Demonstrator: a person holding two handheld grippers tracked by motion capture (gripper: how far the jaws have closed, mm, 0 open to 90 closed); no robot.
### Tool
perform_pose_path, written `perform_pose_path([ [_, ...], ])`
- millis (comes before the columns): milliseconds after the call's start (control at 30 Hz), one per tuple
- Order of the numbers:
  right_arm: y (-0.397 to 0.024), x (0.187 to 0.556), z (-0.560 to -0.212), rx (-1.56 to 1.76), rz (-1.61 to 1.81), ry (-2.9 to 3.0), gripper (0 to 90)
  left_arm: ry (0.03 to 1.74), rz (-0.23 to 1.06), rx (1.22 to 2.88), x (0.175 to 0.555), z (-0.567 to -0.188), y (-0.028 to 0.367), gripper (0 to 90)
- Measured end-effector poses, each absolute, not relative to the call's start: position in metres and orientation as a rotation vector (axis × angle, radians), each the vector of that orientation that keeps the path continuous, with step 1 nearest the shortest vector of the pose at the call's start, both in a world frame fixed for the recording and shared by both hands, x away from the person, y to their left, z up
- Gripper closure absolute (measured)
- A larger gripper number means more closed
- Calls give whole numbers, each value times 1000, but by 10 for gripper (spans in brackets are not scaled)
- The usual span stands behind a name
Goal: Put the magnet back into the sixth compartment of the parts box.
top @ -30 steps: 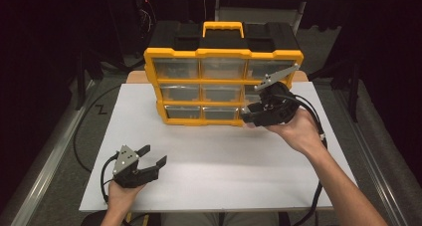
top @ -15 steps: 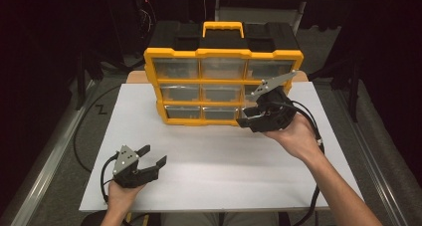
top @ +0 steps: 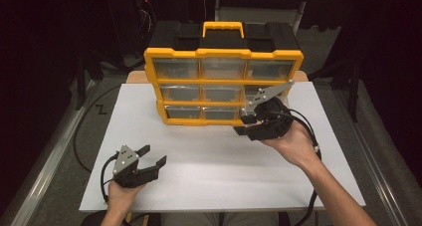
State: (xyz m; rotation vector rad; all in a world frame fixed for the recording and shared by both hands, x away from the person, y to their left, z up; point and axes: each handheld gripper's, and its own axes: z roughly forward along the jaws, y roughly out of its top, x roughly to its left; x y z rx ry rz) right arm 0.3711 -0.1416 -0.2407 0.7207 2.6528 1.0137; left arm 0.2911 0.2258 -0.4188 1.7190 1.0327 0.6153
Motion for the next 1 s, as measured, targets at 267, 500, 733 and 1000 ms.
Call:
perform_pose_path([
  [267,-147,367,-248,727,1027,2655,600,1034,615,1720,291,-419,225,294],
  [500,-152,365,-258,742,1036,2662,601,1031,616,1721,291,-419,225,294],
  [733,-158,365,-266,765,1044,2660,601,1031,619,1721,290,-419,225,294],
  [1000,-164,365,-275,779,1047,2658,601,1035,618,1720,291,-419,225,294],
])
